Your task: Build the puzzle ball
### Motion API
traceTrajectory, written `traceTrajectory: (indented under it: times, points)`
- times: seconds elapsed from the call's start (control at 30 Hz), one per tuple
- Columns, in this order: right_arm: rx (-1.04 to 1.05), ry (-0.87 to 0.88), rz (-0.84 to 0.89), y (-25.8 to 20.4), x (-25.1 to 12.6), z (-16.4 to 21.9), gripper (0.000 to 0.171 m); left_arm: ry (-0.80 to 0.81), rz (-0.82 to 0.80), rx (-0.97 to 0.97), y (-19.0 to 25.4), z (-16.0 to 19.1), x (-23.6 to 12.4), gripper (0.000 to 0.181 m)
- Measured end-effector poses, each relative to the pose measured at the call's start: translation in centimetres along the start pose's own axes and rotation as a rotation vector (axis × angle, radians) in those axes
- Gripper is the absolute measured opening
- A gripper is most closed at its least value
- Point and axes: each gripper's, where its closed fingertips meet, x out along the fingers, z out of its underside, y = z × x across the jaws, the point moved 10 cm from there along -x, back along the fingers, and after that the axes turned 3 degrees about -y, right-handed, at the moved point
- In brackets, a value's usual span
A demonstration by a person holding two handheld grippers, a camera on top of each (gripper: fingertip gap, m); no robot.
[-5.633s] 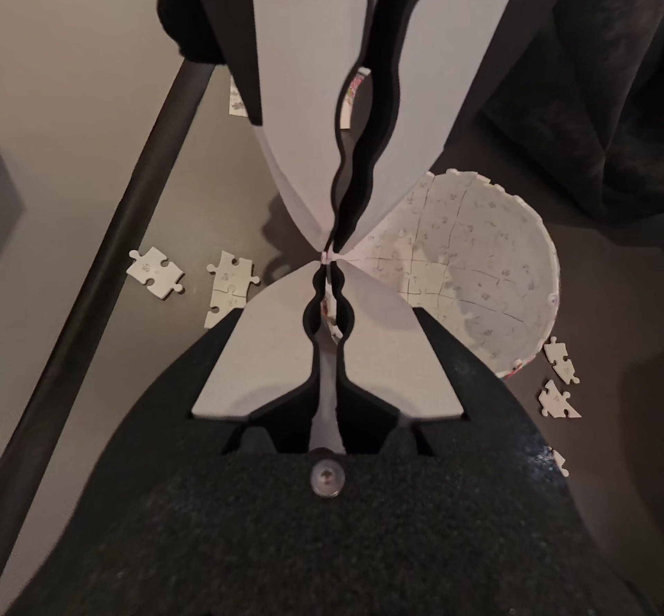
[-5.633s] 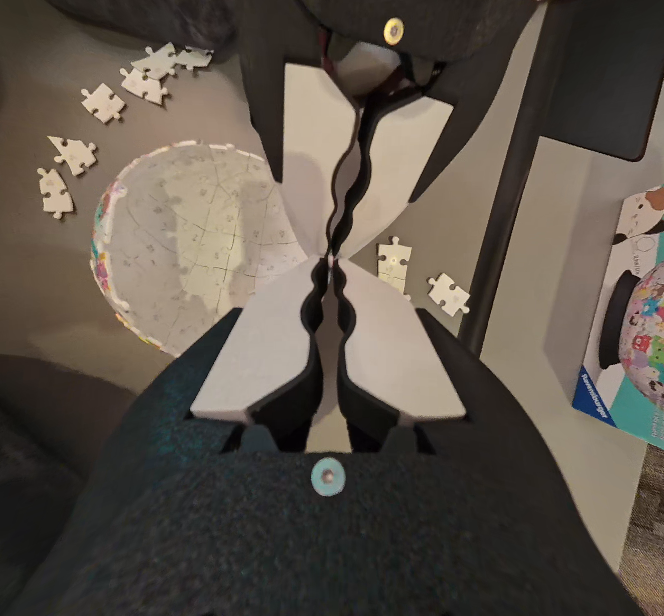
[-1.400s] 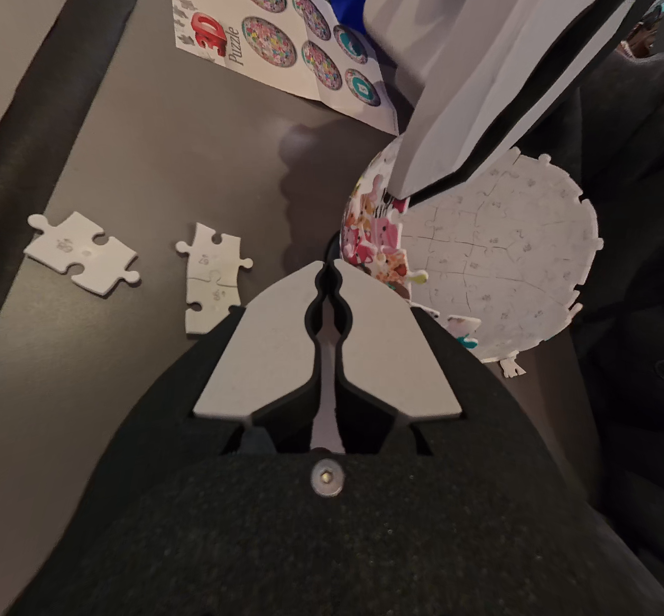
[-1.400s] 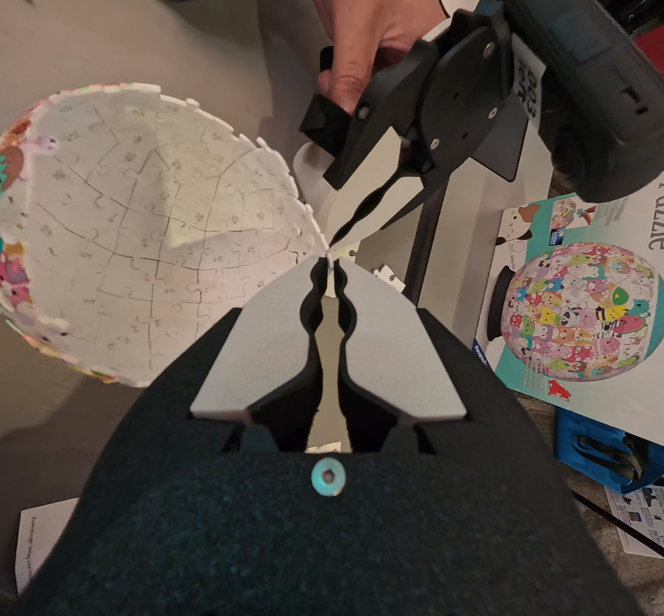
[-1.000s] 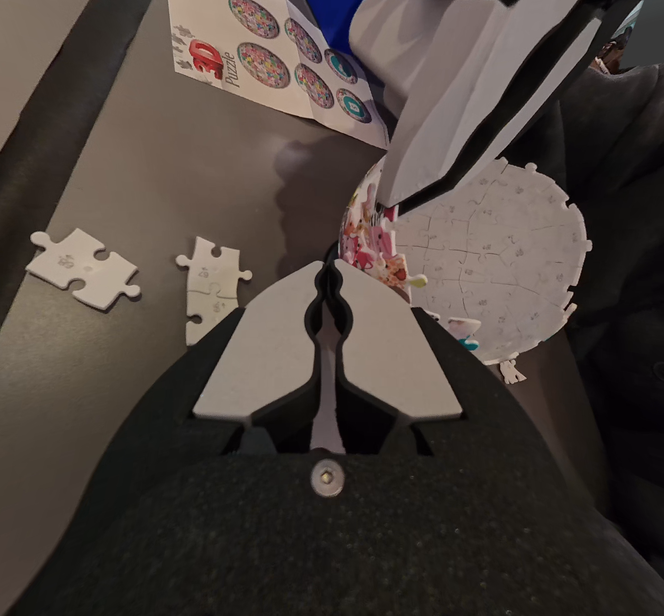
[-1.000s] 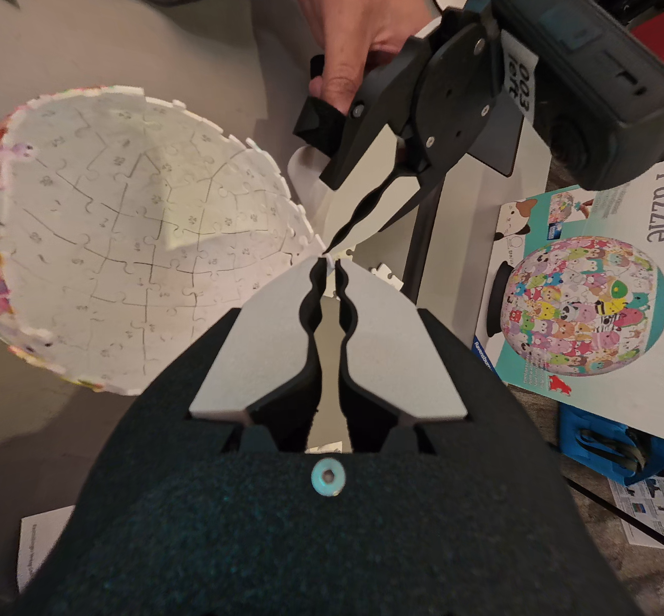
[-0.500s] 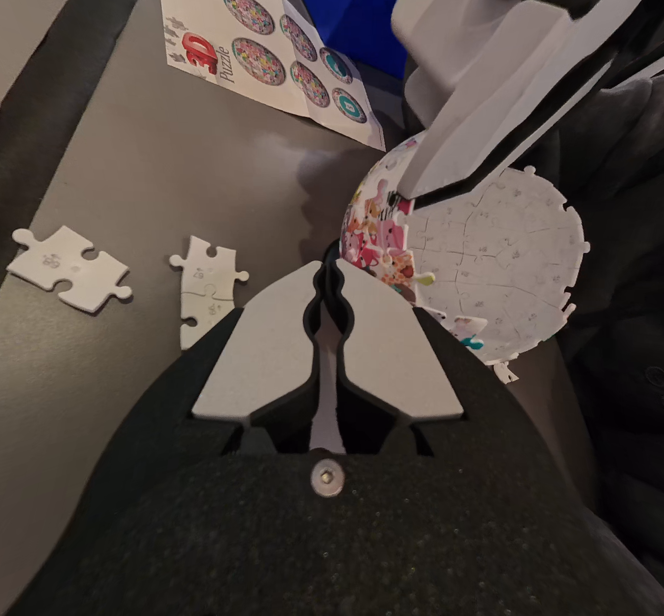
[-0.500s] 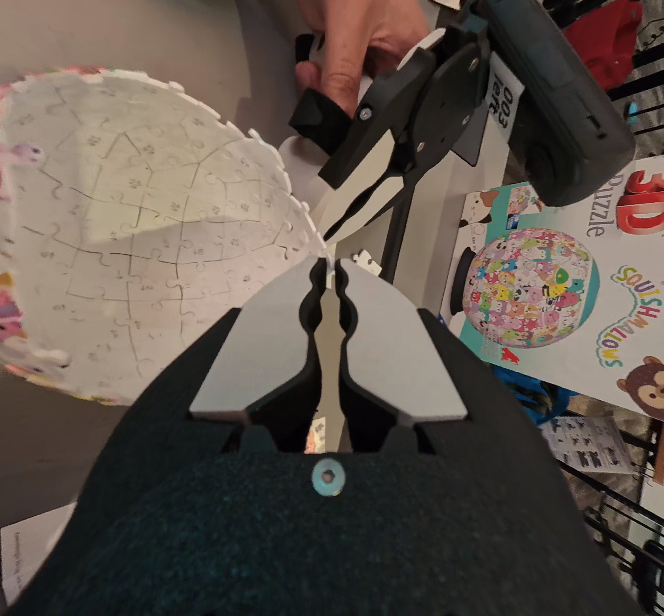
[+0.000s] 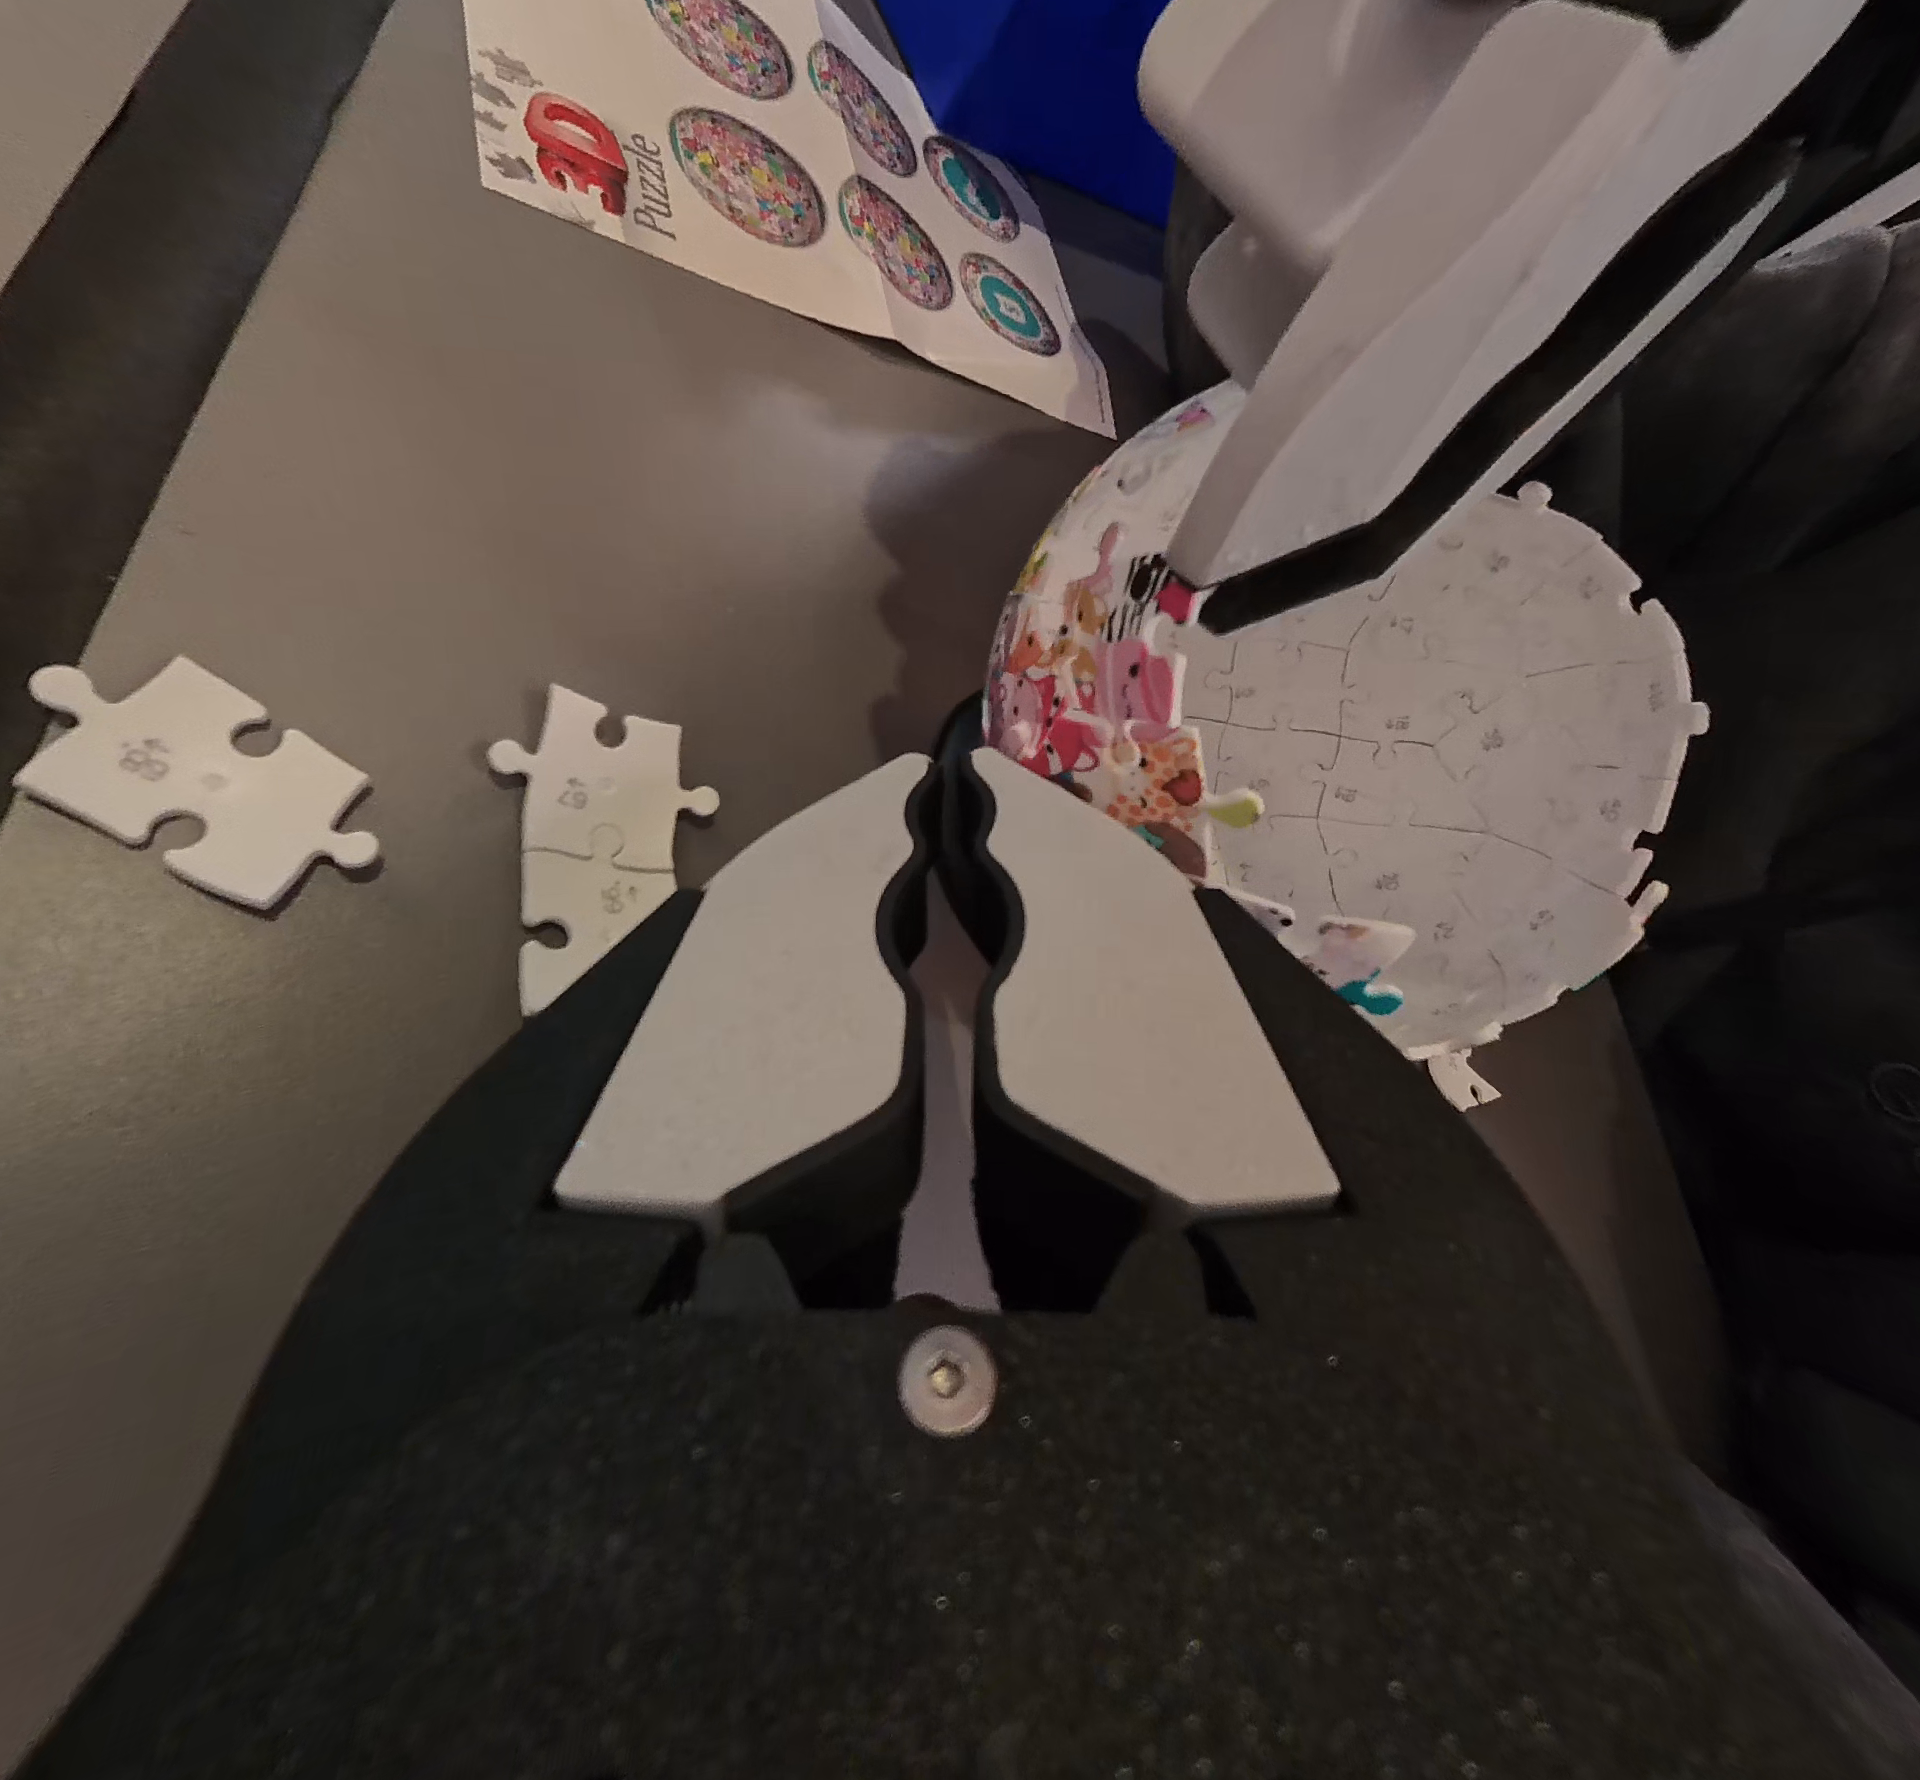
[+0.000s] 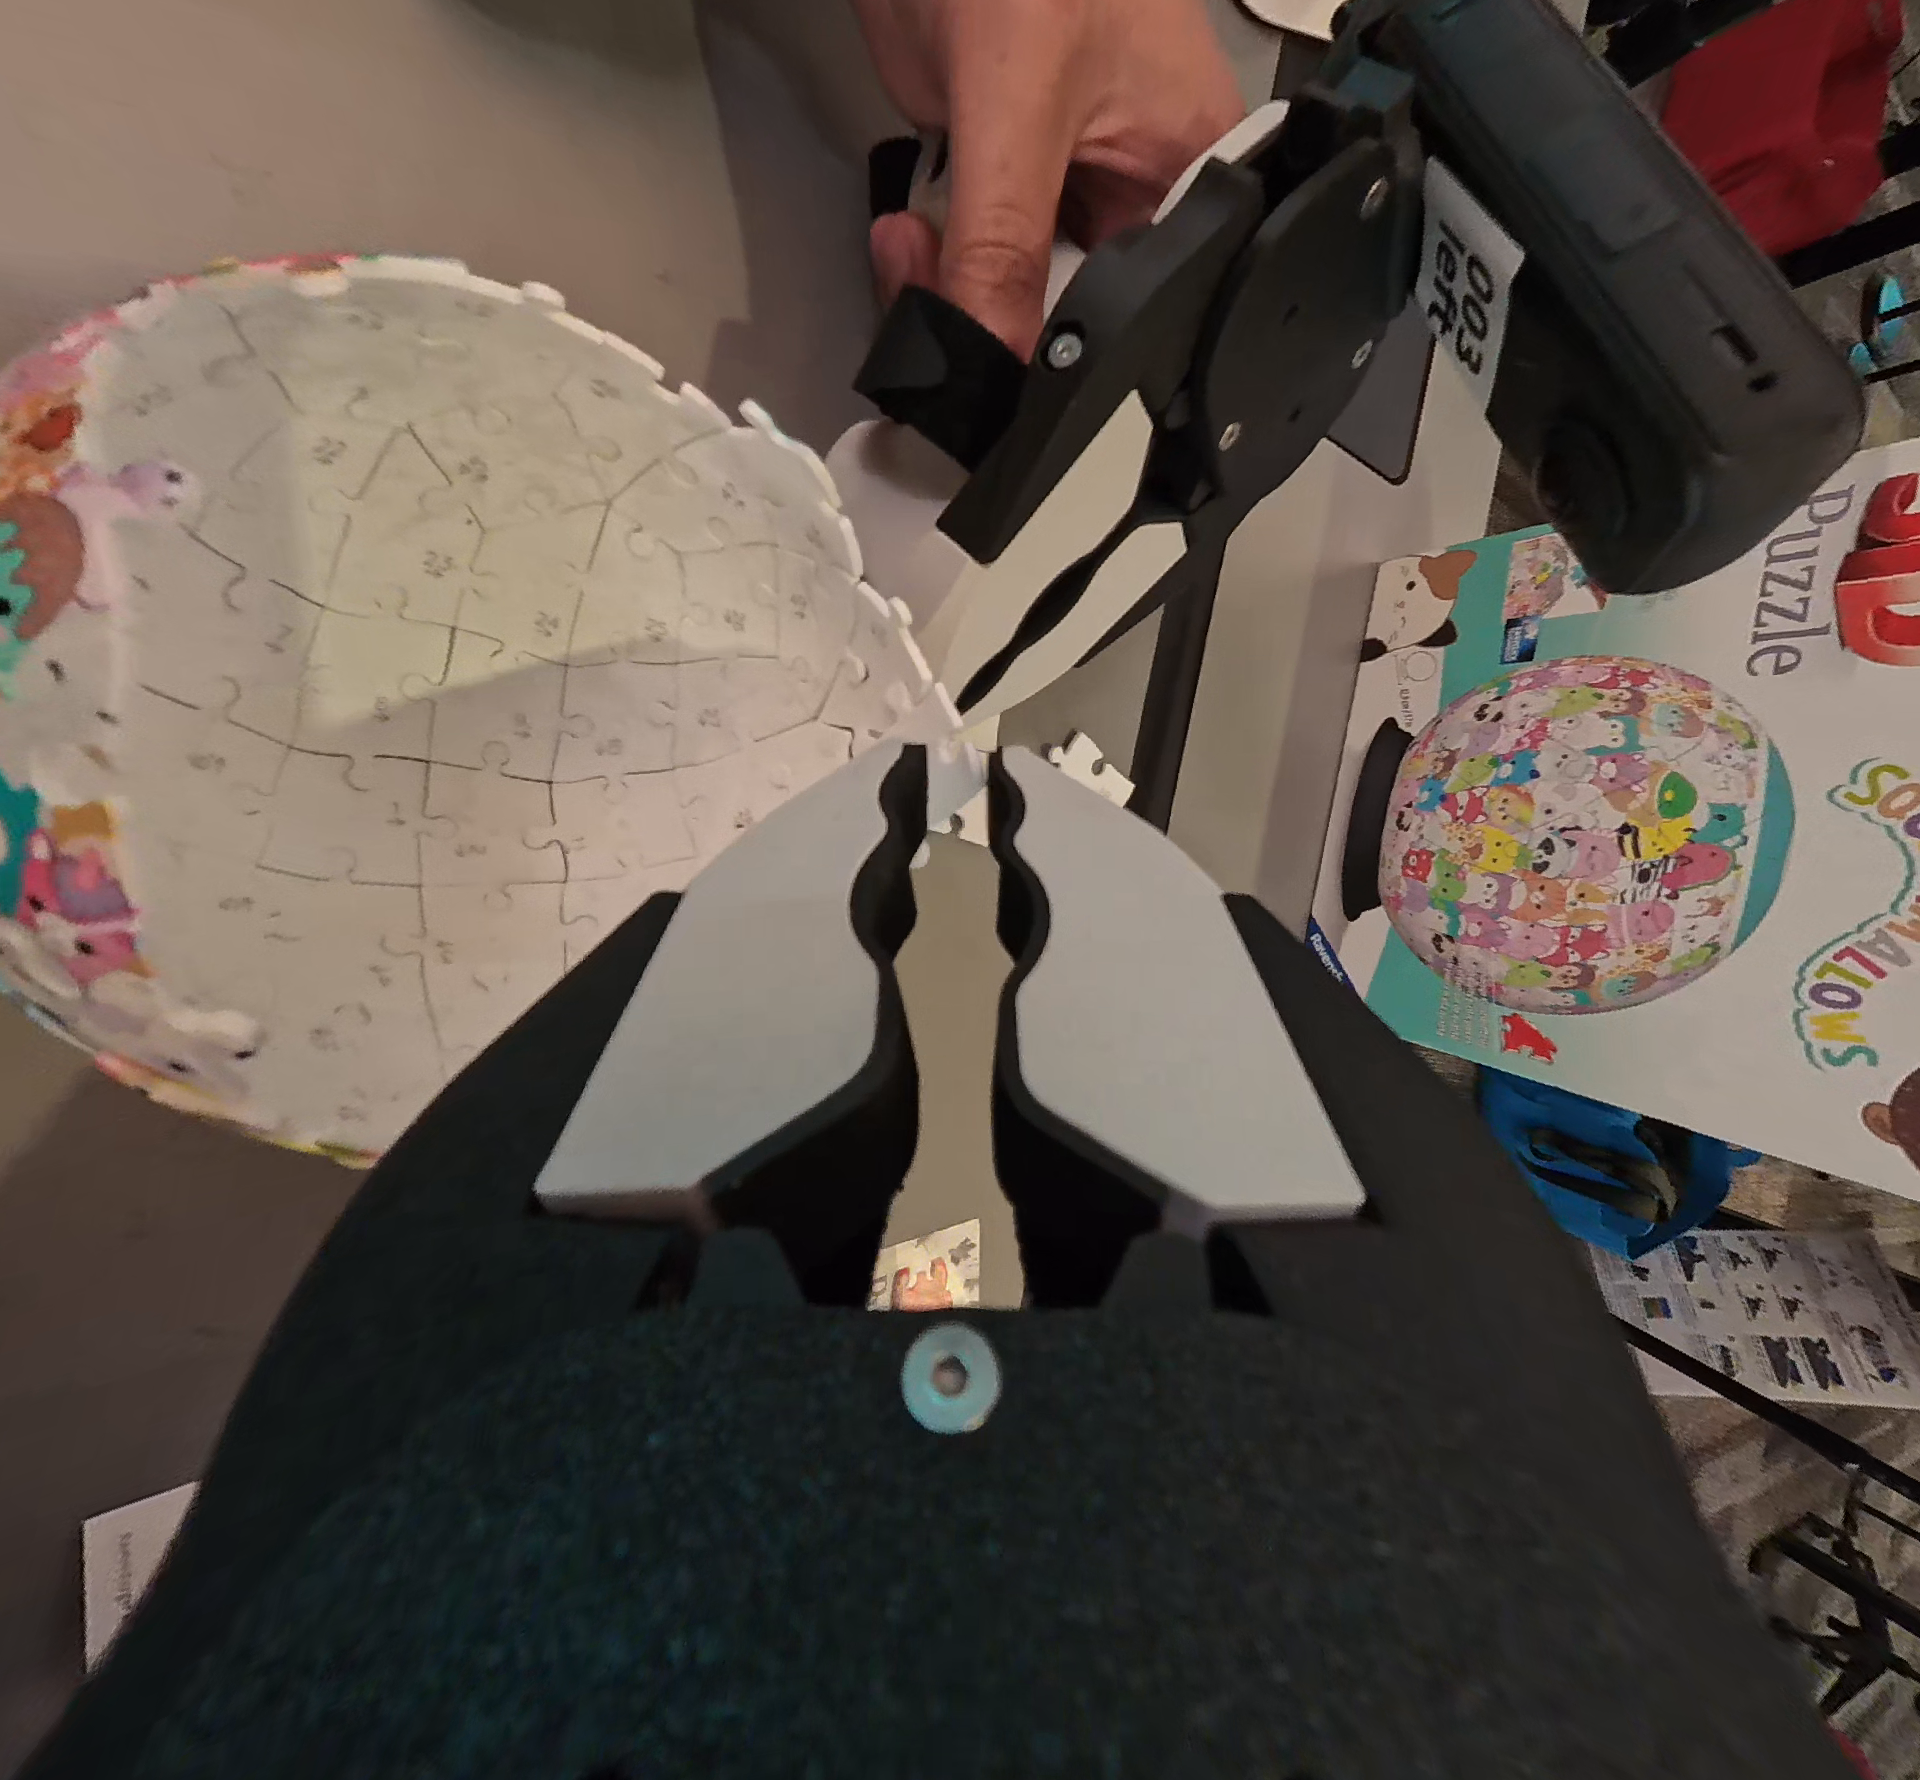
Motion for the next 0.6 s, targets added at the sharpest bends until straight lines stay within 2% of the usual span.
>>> traceTrajectory:
  times: [0.33,0.5,0.6]
  points:
    - [0.096,0.024,-0.038,1.3,-0.9,0.8,0.026,-0.003,-0.002,0.004,0.0,-0.1,0.2,0.002]
    - [0.209,0.056,0.007,3.1,-2.0,2.1,0.026,-0.013,0.0,0.001,0.0,0.0,0.4,0.002]
    - [0.285,0.129,-0.069,3.2,-2.7,2.3,0.029,-0.007,0.004,0.005,0.1,0.0,0.4,0.001]
